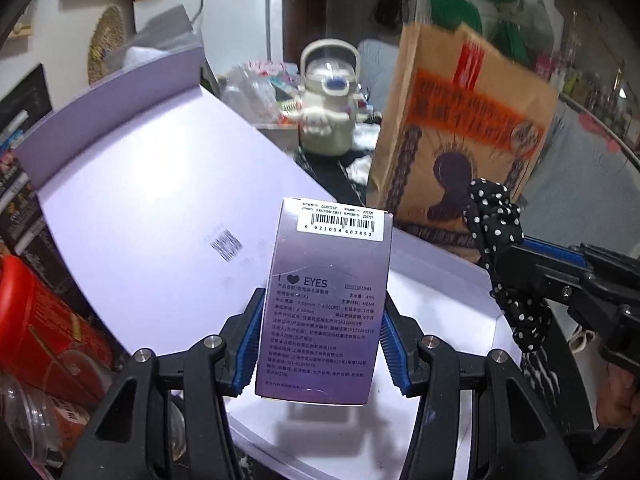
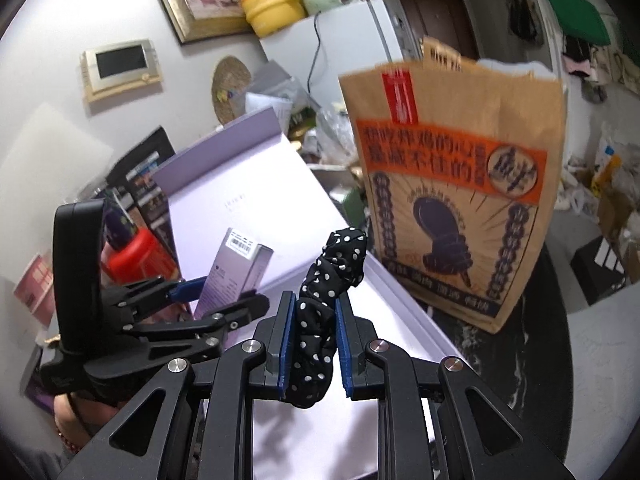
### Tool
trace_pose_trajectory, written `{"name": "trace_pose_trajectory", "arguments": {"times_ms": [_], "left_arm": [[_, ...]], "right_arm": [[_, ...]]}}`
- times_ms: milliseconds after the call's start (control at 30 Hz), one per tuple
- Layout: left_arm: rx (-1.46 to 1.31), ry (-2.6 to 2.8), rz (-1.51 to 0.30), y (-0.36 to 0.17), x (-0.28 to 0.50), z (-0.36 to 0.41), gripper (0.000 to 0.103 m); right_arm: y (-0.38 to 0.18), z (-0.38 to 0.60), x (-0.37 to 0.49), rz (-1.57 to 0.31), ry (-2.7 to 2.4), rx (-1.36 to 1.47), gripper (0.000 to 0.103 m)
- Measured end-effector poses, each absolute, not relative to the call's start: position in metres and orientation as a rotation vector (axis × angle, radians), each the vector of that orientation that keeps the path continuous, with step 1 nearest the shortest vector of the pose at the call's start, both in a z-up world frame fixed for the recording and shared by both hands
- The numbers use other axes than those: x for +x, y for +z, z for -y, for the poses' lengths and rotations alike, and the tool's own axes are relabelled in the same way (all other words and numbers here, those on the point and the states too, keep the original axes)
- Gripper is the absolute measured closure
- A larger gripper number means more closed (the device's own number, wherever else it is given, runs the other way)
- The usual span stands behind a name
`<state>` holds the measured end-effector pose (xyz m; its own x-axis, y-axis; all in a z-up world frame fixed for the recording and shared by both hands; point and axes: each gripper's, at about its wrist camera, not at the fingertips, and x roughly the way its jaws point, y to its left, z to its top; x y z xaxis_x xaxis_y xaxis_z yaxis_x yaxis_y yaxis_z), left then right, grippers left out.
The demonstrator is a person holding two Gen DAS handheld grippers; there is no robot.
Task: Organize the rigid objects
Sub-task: 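Lift and carry the purple box and scrunchie into the lilac gift box with both tools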
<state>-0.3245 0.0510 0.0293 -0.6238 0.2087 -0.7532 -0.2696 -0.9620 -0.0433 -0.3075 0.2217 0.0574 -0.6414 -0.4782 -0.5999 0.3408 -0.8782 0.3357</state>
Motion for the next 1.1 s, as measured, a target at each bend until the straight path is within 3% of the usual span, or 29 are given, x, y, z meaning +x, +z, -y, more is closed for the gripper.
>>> {"name": "trace_pose_trajectory", "arguments": {"times_ms": [1100], "left_arm": [[-1.416,2.562,-0.378,-0.030,-0.340,-0.086,0.051]], "right_arm": [[0.003,-0.191,-0.338,0.023,-2.478,1.239,0.082]]}}
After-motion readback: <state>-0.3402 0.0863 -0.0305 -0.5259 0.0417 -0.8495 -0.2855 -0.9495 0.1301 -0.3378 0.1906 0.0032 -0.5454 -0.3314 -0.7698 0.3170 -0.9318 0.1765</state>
